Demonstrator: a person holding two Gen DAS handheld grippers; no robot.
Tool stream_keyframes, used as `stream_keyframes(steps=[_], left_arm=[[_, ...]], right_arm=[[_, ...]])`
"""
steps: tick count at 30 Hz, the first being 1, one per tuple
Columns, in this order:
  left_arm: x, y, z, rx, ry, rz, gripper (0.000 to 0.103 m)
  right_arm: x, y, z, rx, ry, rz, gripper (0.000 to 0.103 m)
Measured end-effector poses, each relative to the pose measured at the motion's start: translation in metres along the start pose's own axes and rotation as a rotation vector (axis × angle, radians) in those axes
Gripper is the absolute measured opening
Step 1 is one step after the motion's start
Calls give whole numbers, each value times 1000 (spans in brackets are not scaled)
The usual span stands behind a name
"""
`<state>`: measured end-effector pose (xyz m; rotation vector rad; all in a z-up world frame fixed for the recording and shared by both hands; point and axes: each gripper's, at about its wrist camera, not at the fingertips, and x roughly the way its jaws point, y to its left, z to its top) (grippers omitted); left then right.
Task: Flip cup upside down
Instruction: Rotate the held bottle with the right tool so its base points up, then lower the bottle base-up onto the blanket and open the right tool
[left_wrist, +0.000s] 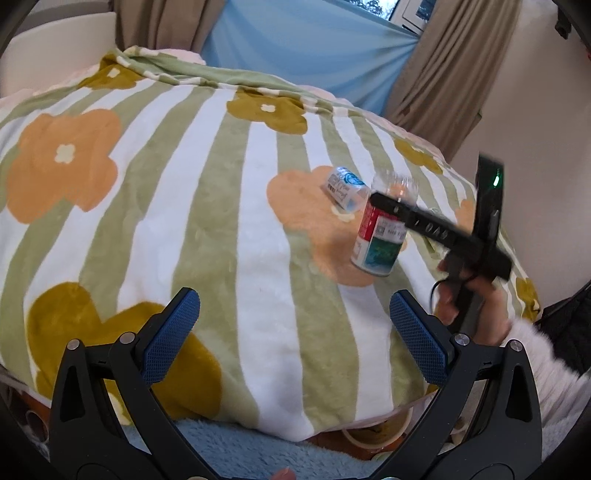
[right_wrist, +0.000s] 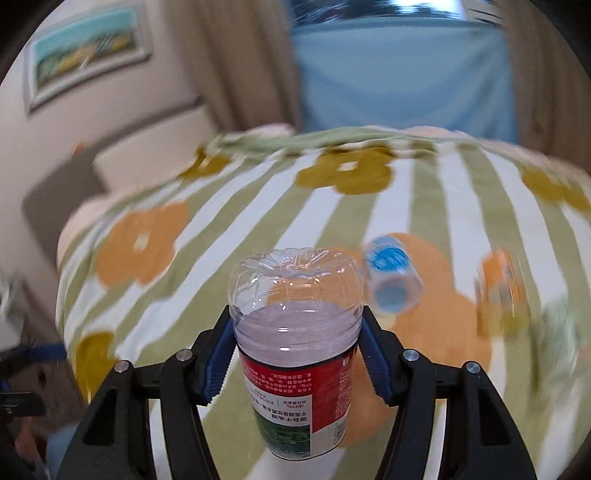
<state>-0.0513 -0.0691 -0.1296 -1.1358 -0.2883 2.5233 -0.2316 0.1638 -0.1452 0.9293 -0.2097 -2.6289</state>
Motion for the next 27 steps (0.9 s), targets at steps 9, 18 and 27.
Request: stream_keyframes(steps=[9,18,27], left_arm=[[-12,9,0,-16,-12,31,102],[-14,4,1,-2,-12,20,102],[-15,-4,1,19,-15,25,102]], right_arm=[[12,19,-49,28,-33,-74,59],[10,44,-76,-122,30,-82,59],[0,18,-94,-129,82,-13,103]])
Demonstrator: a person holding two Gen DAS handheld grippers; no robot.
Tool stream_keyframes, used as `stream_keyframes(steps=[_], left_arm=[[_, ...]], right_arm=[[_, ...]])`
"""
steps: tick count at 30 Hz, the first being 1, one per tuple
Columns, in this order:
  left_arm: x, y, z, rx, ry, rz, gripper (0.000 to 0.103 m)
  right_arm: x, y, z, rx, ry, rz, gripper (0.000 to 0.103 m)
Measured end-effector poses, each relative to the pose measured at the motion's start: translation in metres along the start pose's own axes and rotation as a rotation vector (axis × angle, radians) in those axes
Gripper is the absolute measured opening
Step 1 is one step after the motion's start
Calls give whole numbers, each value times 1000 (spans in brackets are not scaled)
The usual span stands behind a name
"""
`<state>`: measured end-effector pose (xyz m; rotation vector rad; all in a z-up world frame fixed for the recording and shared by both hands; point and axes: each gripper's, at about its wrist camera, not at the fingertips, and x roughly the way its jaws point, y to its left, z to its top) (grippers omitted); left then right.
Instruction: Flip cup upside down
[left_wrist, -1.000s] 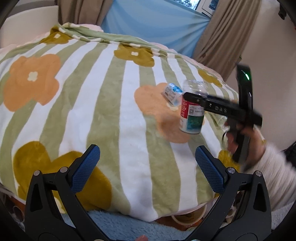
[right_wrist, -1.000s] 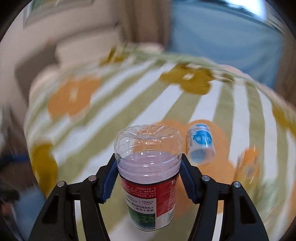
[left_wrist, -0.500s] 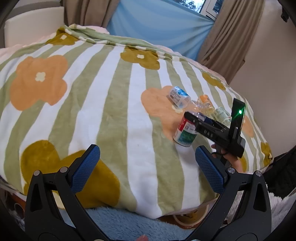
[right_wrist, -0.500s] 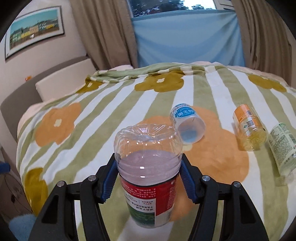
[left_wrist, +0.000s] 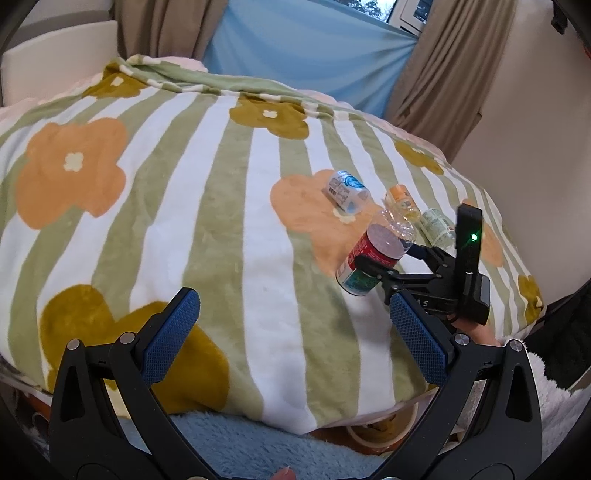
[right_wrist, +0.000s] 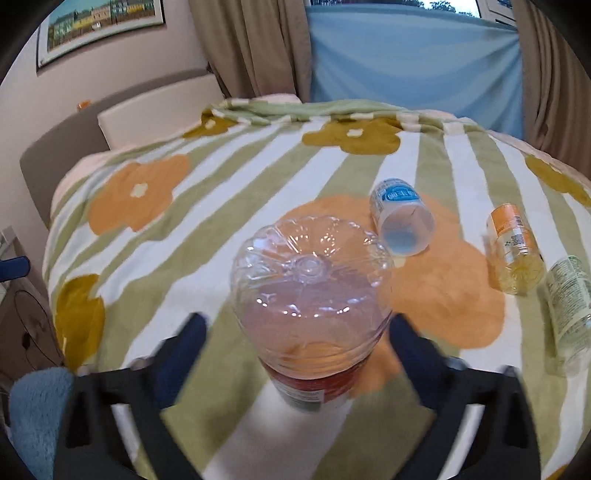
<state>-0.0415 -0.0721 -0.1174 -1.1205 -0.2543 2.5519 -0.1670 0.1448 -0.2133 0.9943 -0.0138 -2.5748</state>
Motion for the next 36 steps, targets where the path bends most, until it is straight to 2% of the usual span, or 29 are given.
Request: stream_keyframes(steps=[2,4,7,12,16,18,21,25,27,31,36], left_arm=[[-1,0,0,4,-3,8,102],[-1,-1,1,4,-3,13,102],[-1,-1,1,6,1,13,102],[-3,-8,0,22,-9,26,102],[-15,-17,1,52,-41,41,102],[-24,-24,5,77,-74,53,102],[-40,-41,26,141,-163,72,102],[-71,-72,59,219,-358,113,102],[-83,-87,70,244,-427,139,103],[-94,-103,76,257,-500,167,103],[-100,-111,55,254,-564,277,103]], right_arm=[[-9,-4,-4,17,-69,3,103],[-15,-10,-7,45,-94,7,103],[-18,-16,-12,58,-55,-11,103],[-35,-14,-19,36,-53,-48,103],[-74,-7,-19,25,-92,-86,103],[-100,-5,-14,24,-139,-112,103],[-150,0,4,1,-247,-206,103],[-213,11,37,0,-381,-357,103],[-233,17,47,6,-420,-407,103],[-251,25,52,13,-445,-515,103],[-256,28,36,39,-464,-498,103]])
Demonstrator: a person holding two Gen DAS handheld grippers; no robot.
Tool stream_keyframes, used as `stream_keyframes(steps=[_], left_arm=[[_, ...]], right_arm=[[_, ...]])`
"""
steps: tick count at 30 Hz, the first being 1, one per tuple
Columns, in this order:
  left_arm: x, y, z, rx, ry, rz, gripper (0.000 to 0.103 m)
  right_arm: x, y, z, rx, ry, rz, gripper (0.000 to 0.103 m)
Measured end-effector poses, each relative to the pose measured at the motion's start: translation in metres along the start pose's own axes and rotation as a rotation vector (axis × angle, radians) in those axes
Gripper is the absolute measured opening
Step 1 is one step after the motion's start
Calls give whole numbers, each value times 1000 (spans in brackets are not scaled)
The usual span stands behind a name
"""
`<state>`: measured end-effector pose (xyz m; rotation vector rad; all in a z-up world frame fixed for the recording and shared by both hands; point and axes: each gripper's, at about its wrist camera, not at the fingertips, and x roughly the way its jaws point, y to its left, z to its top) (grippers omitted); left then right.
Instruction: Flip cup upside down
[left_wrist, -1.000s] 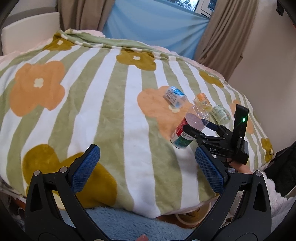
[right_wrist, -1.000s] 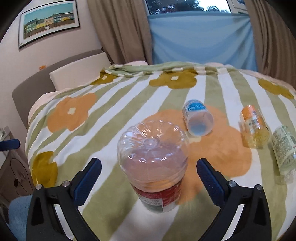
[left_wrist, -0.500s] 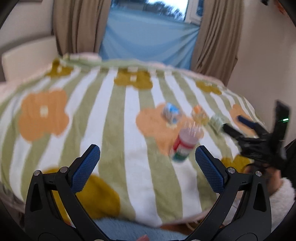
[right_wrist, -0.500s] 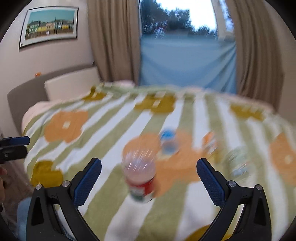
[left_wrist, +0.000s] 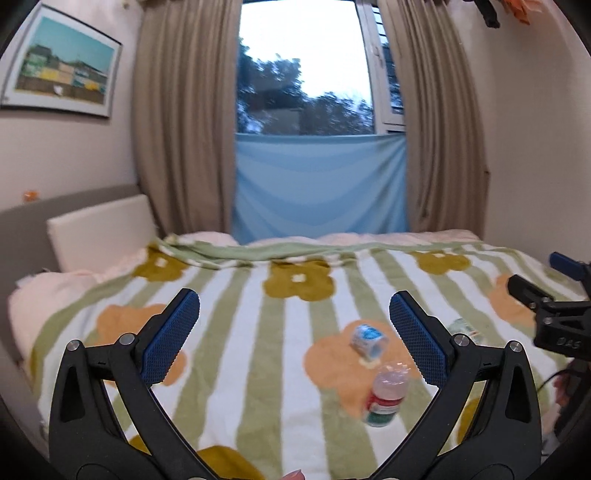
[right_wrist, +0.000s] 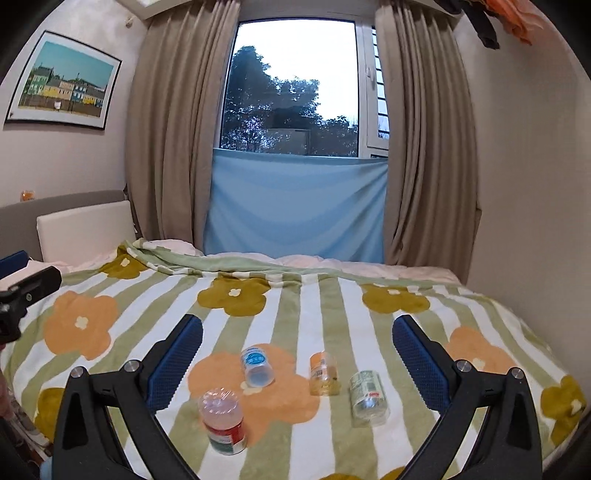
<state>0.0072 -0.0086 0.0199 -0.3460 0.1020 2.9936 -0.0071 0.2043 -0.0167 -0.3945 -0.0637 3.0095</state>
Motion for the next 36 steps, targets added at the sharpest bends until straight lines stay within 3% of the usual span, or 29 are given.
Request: stream_keyframes(steps=[36], left_arm=[[-9,-1,-11,-29,29,-45,103]], right_arm=[[-15,-3,-3,46,-3,-23,103]])
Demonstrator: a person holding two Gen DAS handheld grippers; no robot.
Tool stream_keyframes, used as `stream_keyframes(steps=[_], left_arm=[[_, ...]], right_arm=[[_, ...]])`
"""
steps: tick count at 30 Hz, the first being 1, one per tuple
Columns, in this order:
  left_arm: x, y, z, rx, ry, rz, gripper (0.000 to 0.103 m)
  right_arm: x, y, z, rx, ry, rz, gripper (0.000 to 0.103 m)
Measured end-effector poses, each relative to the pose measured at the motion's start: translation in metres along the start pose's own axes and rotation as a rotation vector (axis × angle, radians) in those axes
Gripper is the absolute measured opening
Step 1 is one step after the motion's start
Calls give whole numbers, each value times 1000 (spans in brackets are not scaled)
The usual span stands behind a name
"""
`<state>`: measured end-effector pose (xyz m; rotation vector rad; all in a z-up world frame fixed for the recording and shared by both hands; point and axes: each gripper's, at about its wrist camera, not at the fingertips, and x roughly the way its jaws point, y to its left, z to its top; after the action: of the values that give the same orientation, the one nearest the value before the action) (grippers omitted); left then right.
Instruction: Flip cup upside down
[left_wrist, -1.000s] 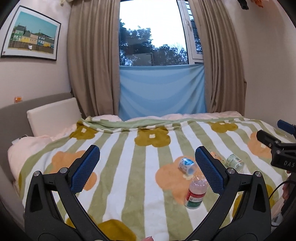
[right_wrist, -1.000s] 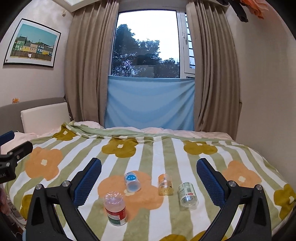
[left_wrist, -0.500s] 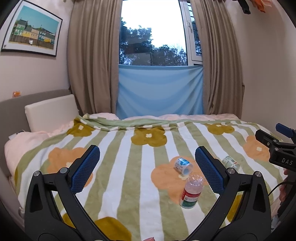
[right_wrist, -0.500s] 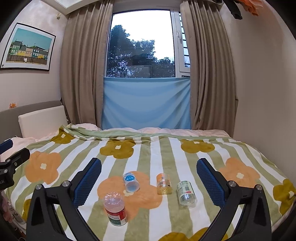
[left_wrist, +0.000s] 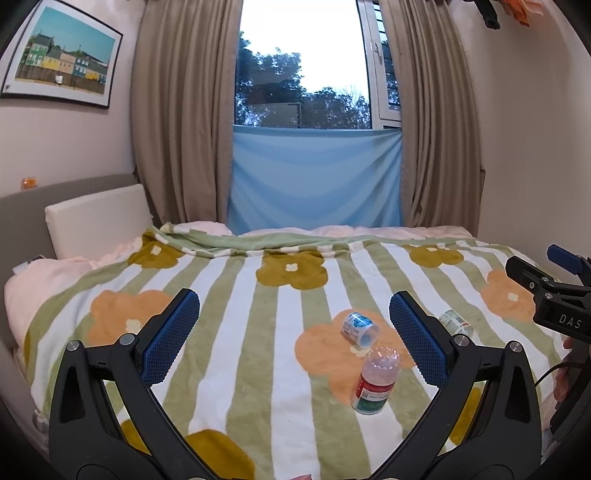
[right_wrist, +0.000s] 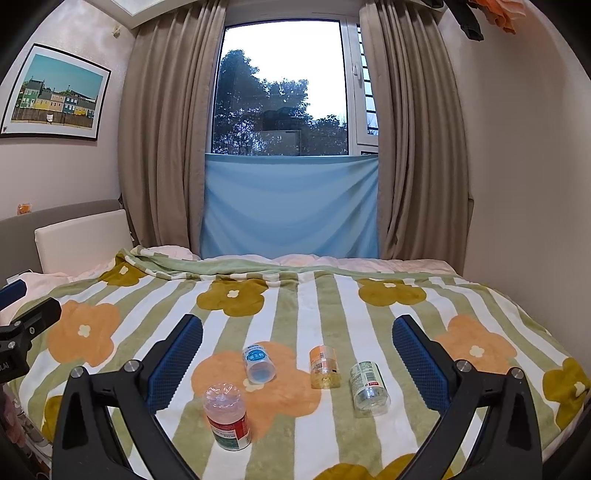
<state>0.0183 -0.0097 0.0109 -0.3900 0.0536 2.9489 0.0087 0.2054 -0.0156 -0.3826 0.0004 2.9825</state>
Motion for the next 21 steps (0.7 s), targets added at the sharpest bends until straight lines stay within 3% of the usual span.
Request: stream_keyframes(steps=[21], left_arm=[[5,-6,-1,5,10,-18,103]], right_arm=[[2,-4,0,-1,6,1,103]])
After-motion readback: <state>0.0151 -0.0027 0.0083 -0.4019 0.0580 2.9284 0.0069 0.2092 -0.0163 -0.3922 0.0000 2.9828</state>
